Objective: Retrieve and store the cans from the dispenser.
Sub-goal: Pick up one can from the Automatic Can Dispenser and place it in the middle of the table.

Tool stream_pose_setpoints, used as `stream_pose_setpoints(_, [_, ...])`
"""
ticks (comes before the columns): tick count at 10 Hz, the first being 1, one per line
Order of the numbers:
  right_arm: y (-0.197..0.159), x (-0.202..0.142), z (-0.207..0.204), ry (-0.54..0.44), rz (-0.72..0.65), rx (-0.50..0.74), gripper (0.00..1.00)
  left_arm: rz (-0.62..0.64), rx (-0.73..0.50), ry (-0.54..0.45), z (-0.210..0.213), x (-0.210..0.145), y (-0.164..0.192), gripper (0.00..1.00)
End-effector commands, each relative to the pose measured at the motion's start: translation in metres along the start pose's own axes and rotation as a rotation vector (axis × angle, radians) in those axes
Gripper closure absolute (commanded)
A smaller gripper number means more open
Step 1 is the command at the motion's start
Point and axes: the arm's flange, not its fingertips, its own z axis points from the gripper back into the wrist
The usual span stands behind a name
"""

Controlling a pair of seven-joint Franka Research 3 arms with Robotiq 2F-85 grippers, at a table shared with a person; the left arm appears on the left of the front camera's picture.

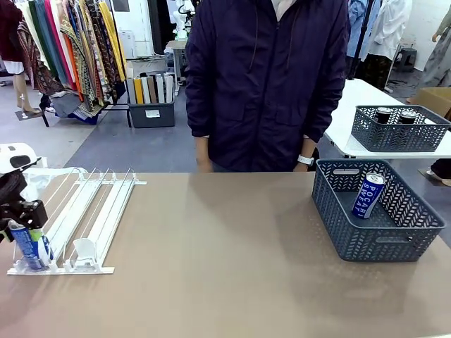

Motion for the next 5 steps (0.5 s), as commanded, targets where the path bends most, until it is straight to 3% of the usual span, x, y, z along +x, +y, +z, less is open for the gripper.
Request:
stream_pose_setpoints(1, [0.003,0.0,0.0,0.001,-0.002,0.008,0.0,-0.003,0.01,-0.027,-0.009,-0.017,0.001,1.0])
stream_pose_setpoints(3, [0.003,0.0,0.0,0.001,-0.002,0.008,0.0,-0.002,0.013,-0.065,0.016,-0.019,0.005,1.0])
stream_pose_setpoints(5, [0.003,0.0,0.0,0.001,-0.002,0.008,0.0,-0.004,-0.007,-0.189,0.094,-0.022,0.006,1.0])
